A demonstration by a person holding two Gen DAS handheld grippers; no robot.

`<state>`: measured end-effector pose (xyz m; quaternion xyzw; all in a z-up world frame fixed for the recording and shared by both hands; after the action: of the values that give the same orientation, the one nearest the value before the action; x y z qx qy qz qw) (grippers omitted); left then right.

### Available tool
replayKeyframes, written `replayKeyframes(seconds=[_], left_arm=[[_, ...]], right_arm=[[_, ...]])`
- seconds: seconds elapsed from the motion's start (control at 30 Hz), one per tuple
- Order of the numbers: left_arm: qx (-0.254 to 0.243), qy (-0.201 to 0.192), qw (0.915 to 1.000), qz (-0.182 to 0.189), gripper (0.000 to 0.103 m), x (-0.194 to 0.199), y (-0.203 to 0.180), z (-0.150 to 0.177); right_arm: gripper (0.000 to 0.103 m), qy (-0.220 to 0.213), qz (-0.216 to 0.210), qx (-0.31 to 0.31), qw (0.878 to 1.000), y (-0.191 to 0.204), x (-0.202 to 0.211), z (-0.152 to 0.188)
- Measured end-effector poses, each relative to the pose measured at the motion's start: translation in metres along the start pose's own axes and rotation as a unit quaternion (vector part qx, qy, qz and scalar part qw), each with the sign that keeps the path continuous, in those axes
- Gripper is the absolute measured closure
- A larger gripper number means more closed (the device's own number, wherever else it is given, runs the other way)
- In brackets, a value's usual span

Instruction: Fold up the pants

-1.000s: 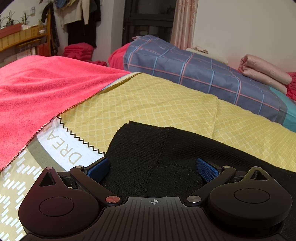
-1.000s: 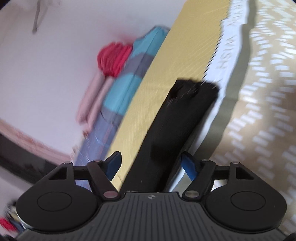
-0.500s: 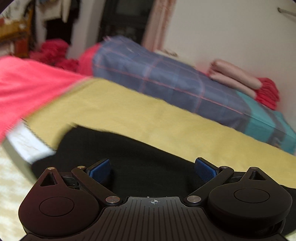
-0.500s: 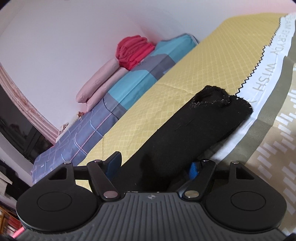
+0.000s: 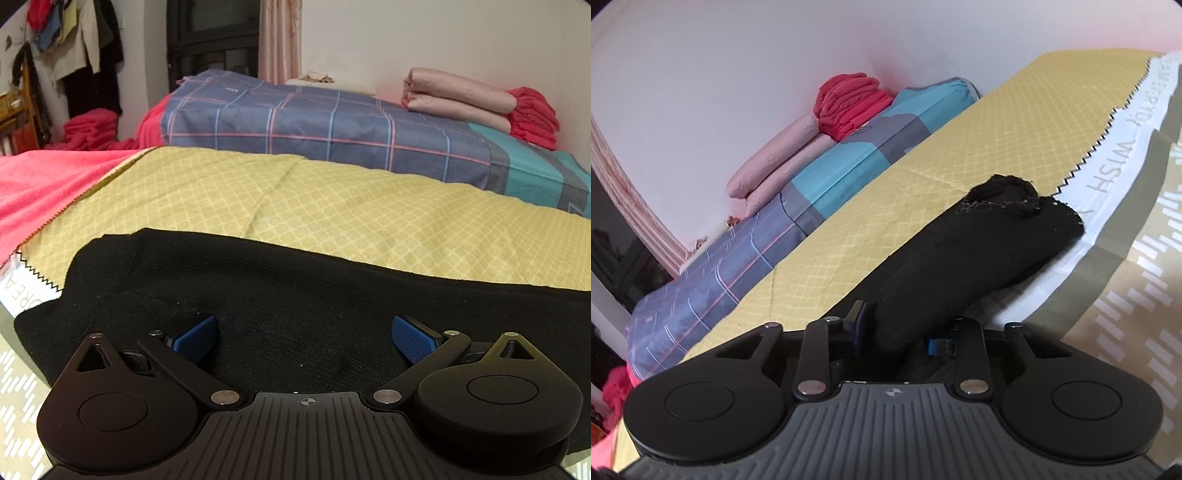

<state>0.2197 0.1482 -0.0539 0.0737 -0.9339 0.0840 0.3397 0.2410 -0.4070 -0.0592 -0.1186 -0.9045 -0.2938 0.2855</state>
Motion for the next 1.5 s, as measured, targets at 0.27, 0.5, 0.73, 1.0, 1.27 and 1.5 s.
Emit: replayKeyframes(seconds=[0.27,0.5,0.73,1.0,1.27,1.5], left_arm=[[-0.001,0.0,1.0,-0.001,0.0,0.002,0.0,0.001],[-0.001,0.0,1.0,-0.001,0.0,0.002,0.0,0.001],[-0.001,0.0,1.0,-0.002,0.0,0.002,0.0,0.001],[-0.001,0.0,1.0,-0.002,0.0,0.002,-0.001,0.001],[0.001,-0.005,1.0,0.0,0.0,0.004,0.0,-0.001],[0.019,-0.066,0.9977,0.004,0.0,0.028,0.012,-0.011]], right_arm=[[0.072,0.001,-0.007,-0.013,1.0,-0.005,-0.001,0.0],[0.072,0.003,-0.012,-0.019,1.0,-0.009,0.0,-0.001],[0.072,0.005,-0.015,-0.023,1.0,-0.009,0.001,-0.002],[0.072,0.004,-0.015,-0.023,1.0,-0.009,0.001,-0.002],[0.073,0.005,-0.016,-0.025,1.0,-0.01,0.0,-0.003],[0.076,-0.067,0.095,0.15,0.982,0.039,0.023,0.006]])
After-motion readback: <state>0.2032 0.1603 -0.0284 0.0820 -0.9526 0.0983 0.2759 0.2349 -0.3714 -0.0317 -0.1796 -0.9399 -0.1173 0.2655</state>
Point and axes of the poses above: each gripper's, at about its wrist camera, not at the fingertips, and x roughly against the way its jaws point, y to its left, z to its underside, the point moved 5 cm from there along -x, roughly the way its jaws point, and after that the axes turned 9 degrees about z, right-handed, at the moved point
